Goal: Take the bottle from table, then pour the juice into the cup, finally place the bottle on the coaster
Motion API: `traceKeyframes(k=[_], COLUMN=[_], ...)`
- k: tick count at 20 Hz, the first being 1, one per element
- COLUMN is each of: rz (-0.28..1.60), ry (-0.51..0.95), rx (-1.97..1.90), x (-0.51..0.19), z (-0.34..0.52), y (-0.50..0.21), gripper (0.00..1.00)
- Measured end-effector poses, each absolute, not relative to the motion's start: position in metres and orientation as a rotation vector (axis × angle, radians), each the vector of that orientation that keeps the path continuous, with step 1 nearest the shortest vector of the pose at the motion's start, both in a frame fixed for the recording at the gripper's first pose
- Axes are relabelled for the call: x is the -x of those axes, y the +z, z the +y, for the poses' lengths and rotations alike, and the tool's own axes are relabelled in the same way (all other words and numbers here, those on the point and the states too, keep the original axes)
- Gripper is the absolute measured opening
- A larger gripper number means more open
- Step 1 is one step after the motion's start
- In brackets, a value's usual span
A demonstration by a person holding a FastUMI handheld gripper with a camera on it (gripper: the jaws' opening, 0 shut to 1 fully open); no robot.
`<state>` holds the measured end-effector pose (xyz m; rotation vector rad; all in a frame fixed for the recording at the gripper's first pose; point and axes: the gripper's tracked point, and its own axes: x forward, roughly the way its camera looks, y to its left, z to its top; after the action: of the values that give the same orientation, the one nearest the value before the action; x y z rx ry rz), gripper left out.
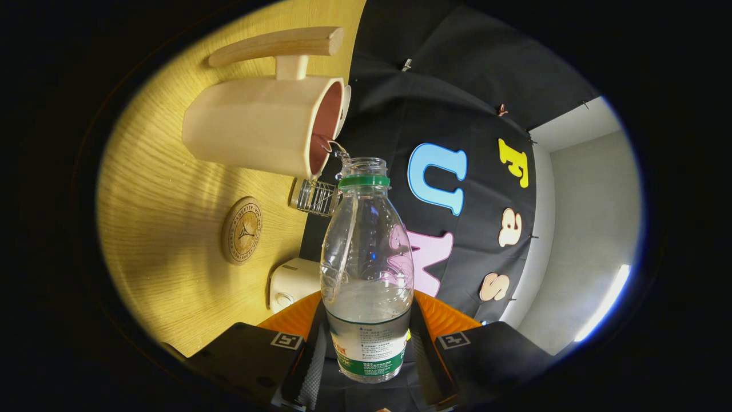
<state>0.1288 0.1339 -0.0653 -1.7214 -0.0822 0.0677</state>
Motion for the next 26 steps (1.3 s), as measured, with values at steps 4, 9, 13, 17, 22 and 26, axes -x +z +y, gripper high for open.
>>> traceKeyframes(k=[4,9,13,17,22,26], rz=[-0.107,-0.114,-0.121,-0.128,-0.135,-0.143], ry=[0.060,0.056,0.053,0.048,0.060,0.062], rx=[1.738,1.777,1.800,1.820,1.847,1.878], x=[-0.129,-0.130,-0.131,-0.129,-0.132,-0.132], z=[0.136,0.136,0.136,0.137,0.137,0.139], y=[-0.060,-0.054,-0.051,-0.047,-0.045,-0.042], gripper=[0.70,0.70,0.70,0.70,0.70,0.70])
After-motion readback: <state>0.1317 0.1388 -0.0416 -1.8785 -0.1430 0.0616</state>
